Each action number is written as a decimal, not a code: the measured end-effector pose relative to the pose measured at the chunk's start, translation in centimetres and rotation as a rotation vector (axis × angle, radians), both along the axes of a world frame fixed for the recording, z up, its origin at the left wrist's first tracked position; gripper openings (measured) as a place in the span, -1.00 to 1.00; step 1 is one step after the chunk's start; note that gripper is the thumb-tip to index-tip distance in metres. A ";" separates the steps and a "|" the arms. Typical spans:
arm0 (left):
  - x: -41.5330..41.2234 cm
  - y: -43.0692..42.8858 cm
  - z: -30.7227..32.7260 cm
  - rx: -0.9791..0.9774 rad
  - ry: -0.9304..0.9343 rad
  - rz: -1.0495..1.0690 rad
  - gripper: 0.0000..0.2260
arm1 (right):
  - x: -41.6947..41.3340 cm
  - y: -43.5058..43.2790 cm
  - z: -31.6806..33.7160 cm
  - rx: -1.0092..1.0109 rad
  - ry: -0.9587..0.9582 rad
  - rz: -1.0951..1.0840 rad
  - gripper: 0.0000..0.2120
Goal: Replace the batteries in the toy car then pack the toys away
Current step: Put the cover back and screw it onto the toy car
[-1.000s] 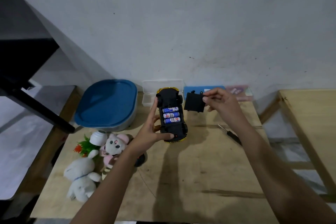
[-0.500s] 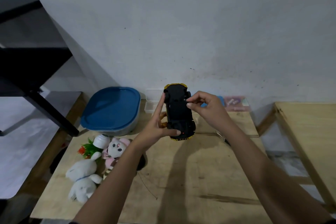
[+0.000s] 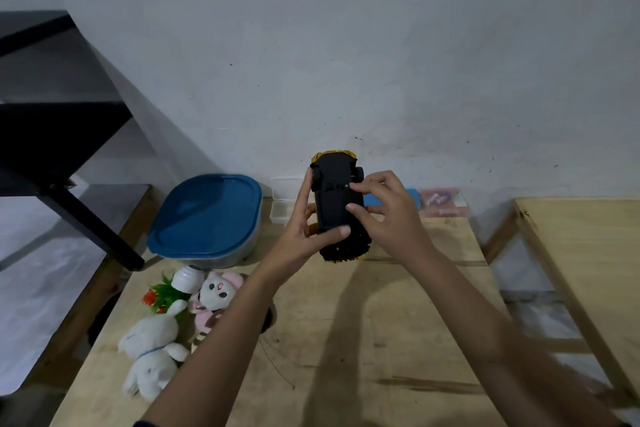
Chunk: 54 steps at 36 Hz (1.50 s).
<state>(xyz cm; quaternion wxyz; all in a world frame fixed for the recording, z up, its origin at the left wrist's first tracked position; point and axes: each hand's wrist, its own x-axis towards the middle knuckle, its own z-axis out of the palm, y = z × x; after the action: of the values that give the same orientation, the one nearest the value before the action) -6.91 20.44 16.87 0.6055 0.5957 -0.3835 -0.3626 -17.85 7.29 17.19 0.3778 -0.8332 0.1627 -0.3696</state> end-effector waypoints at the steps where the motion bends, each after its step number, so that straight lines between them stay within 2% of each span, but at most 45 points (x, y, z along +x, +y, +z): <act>1: -0.2 -0.3 0.1 -0.012 0.004 0.024 -0.20 | 0.0 0.0 -0.1 -0.021 -0.020 -0.008 -0.71; 6: -0.7 -2.0 0.8 -0.049 -0.010 0.084 -0.43 | 0.0 -0.2 -0.3 -0.217 -0.073 -0.066 -0.70; 14: -0.6 -3.8 -0.3 -0.013 -0.076 0.068 -0.43 | -0.1 -1.2 -2.6 -0.309 -0.004 -0.154 -0.68; 21: -0.8 -4.5 -2.1 0.053 -0.059 0.023 -0.44 | -0.4 -2.0 -5.5 -0.268 0.067 -0.112 -0.65; 25: -0.7 -5.1 -2.9 0.072 -0.074 0.036 -0.45 | -0.7 -2.6 -5.8 -0.217 0.019 -0.093 -0.67; 30: -0.2 -5.7 -3.0 0.111 -0.080 0.027 -0.44 | -2.5 -4.6 -7.0 0.018 -0.100 -0.316 -0.80; 32: 0.2 -5.8 -3.2 0.122 -0.061 0.031 -0.44 | -3.9 -5.7 -8.4 0.056 -0.024 -0.393 -0.84; 35: 0.5 -6.0 -3.4 0.130 -0.043 0.038 -0.44 | -6.1 -7.3 -11.2 0.120 0.194 -0.485 -0.86; 42: 0.2 -6.7 -3.6 0.146 -0.047 0.012 -0.44 | -10.7 -7.5 -17.4 0.248 0.771 -0.519 -0.75; 45: 0.0 -6.9 -3.8 0.150 -0.052 -0.012 -0.44 | -11.2 -7.3 -18.7 0.218 0.904 -0.535 -0.81; 47: -0.1 -6.8 -3.9 0.149 -0.052 -0.015 -0.44 | -11.1 -7.3 -18.8 0.198 0.894 -0.550 -0.89; 49: -0.1 -6.7 -4.0 0.151 -0.047 -0.010 -0.44 | -10.9 -7.5 -18.7 0.268 0.813 -0.543 -0.86; 51: 0.0 -6.5 -4.1 0.152 -0.043 0.001 -0.43 | -10.6 -7.7 -18.0 0.424 0.648 -0.548 -0.80; 54: 0.2 -6.1 -4.2 0.144 -0.033 0.024 -0.43 | -9.7 -7.8 -15.2 0.525 0.385 -0.591 -0.88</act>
<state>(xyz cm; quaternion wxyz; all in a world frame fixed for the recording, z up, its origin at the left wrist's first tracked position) -6.74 14.32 12.69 0.5590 0.6482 -0.3592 -0.3718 -27.55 -0.51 1.95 0.4175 -0.6801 0.5502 -0.2457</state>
